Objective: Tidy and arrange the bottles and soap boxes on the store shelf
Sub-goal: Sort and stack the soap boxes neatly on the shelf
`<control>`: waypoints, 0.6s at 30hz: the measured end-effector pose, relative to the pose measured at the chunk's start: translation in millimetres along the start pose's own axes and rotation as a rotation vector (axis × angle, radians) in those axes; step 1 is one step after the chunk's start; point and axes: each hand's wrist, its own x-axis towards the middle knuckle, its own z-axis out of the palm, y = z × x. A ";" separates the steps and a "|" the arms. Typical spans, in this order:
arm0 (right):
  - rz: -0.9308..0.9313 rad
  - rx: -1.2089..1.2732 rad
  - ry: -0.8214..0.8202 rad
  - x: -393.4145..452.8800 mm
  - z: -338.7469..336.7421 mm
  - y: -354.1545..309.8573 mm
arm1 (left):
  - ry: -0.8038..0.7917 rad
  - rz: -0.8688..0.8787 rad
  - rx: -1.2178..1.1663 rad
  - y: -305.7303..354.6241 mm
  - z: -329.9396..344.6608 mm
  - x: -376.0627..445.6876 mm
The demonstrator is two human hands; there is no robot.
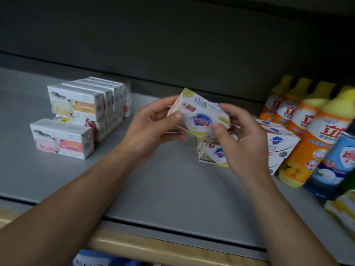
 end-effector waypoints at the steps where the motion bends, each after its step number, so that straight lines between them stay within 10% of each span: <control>1: -0.063 -0.074 0.002 0.7 -2.0 -1.5 | 0.006 0.004 -0.009 -0.7 0.6 -0.4; 18: -0.464 -0.686 -0.015 -3.9 9.1 -12.6 | 0.023 -0.009 -0.005 -10.7 1.6 -1.2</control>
